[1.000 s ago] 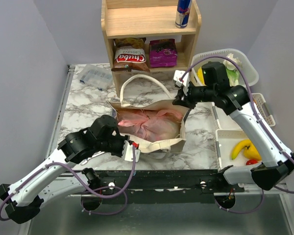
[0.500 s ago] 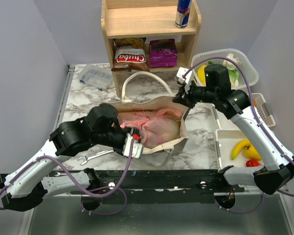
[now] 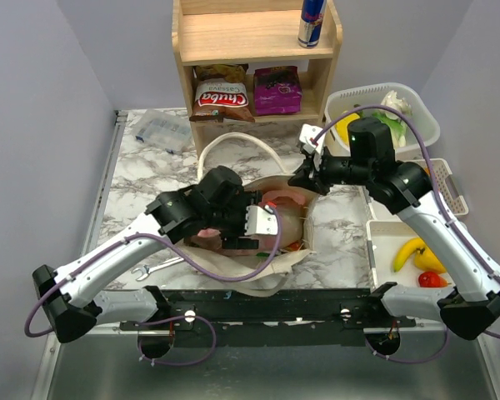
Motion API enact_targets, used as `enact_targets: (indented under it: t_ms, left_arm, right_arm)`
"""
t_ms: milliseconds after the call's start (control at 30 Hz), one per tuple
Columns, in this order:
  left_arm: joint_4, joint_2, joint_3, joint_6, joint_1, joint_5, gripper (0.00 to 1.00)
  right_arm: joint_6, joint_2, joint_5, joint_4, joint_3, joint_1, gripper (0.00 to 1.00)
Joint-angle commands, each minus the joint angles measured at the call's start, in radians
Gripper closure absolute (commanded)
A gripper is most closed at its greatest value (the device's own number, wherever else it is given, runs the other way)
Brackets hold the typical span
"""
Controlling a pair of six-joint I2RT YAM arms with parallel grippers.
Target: Untie the knot of the grocery bags and take out the mixed food
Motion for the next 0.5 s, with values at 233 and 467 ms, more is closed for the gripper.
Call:
enact_targets:
  t_ms: [233, 467]
  left_arm:
    - [0.094, 0.093, -0.228, 0.028, -0.026, -0.247, 0.35]
    - [-0.047, -0.053, 0.016, -0.03, -0.003, 0.122, 1.0]
  right_arm:
    - [0.067, -0.051, 0.009, 0.091, -0.058, 0.017, 0.99]
    - [0.094, 0.011, 0.1, 0.146, -0.07, 0.016, 0.99]
